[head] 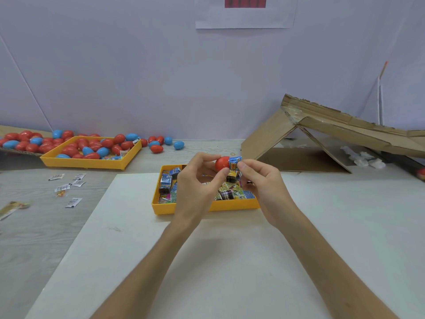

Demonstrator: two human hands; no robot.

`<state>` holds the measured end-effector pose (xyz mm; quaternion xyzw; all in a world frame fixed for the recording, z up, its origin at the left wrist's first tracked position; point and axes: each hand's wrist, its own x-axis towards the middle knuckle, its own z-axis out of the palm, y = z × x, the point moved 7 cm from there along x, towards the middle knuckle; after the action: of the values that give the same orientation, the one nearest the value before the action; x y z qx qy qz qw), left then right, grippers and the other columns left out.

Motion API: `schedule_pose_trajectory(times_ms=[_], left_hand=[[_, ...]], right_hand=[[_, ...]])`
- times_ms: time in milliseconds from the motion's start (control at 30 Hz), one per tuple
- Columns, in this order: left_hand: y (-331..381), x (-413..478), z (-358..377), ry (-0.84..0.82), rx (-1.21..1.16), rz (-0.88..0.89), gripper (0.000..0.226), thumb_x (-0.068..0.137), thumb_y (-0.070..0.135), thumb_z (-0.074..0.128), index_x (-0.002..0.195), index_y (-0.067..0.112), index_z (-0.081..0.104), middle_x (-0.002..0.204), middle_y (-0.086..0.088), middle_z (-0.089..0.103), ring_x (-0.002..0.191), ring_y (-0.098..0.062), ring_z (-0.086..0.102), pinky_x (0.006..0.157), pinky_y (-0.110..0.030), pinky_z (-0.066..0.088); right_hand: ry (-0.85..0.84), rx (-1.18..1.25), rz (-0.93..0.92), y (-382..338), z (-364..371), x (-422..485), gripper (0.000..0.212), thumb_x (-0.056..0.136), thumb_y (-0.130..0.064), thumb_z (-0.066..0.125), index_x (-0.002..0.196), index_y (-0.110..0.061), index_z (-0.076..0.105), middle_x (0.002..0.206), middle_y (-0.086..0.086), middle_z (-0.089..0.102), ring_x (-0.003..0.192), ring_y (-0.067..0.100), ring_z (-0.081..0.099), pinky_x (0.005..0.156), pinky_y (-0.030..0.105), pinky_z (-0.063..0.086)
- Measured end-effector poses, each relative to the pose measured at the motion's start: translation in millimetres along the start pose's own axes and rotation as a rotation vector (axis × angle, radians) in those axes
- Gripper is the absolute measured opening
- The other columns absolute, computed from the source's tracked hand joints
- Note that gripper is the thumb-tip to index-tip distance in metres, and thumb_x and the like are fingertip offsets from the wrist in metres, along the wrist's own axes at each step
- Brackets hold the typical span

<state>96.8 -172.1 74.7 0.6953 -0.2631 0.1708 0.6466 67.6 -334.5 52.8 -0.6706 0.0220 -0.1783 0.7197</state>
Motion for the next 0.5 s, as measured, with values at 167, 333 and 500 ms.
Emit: schedule_pose_trajectory(times_ms=[167, 333, 500], left_hand=[[-1.5, -0.4, 1.1, -0.006, 0.014, 0.007, 0.024, 0.086, 0.016, 0.080, 0.105, 0.023, 0.067, 0.087, 0.012, 0.072, 0.081, -0.012, 0.070, 0.073, -0.031, 0.059], [-1.3, -0.7, 1.0, -0.008, 0.015, 0.010, 0.026, 0.085, 0.017, 0.081, 0.104, 0.026, 0.066, 0.089, 0.012, 0.072, 0.080, -0.012, 0.070, 0.072, -0.027, 0.058], [-0.1, -1.2, 1.4, -0.005, 0.023, 0.007, 0.027, 0.084, 0.021, 0.082, 0.102, 0.029, 0.064, 0.091, 0.015, 0.071, 0.081, -0.011, 0.069, 0.071, -0.021, 0.056]], right_hand=[[0.011, -0.003, -0.009, -1.4, -0.1, -1.2, 0.017, 0.097, -0.023, 0.063, 0.103, -0.012, 0.076, 0.059, -0.008, 0.053, 0.067, 0.012, 0.047, 0.063, 0.023, 0.045], [0.022, -0.003, -0.014, -2.9, 0.7, -2.5, 0.016, 0.097, -0.021, 0.064, 0.103, -0.012, 0.076, 0.059, -0.007, 0.053, 0.065, 0.012, 0.046, 0.061, 0.021, 0.045], [0.030, -0.027, -0.019, -4.9, 1.1, -4.0, 0.013, 0.096, -0.020, 0.065, 0.099, -0.015, 0.076, 0.059, -0.010, 0.056, 0.063, 0.011, 0.047, 0.061, 0.021, 0.046]])
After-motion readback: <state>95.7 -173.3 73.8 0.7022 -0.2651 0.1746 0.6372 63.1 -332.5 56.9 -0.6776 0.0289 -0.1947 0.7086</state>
